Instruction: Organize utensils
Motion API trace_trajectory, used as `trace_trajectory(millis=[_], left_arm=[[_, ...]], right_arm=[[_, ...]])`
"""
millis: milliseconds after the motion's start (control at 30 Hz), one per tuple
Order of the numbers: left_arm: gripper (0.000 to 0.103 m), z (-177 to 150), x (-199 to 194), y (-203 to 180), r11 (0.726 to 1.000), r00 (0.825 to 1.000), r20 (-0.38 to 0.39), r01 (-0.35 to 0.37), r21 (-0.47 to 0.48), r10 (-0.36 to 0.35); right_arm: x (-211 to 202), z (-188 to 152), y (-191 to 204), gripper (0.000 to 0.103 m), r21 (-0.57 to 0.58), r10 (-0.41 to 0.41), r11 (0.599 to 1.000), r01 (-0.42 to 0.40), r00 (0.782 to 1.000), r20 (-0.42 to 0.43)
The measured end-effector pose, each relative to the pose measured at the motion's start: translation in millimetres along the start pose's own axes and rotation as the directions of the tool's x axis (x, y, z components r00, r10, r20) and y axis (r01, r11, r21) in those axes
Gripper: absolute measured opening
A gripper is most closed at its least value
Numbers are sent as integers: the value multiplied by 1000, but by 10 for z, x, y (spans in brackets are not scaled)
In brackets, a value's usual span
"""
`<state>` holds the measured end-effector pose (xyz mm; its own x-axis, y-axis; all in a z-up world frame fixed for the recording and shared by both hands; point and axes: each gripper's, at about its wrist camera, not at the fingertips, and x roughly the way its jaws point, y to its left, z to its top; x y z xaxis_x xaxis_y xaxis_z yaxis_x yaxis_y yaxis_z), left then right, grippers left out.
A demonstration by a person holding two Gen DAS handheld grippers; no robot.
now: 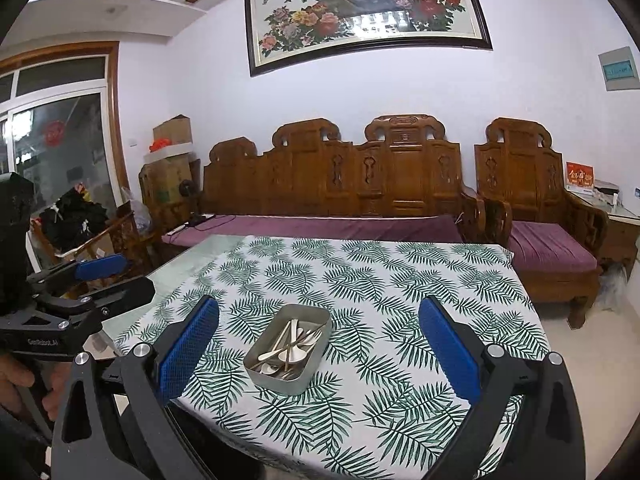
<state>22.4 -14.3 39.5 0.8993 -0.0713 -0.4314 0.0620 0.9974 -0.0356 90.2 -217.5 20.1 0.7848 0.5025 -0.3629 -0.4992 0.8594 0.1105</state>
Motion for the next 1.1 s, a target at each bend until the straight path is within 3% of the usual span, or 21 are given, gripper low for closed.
trace_trajectory(millis=[1100], left_arm=[[95, -48, 43, 19, 1000, 1000, 1, -17, -9, 17]], right_arm=[[47, -37, -45, 101, 10, -1, 1000, 1, 1000, -9]])
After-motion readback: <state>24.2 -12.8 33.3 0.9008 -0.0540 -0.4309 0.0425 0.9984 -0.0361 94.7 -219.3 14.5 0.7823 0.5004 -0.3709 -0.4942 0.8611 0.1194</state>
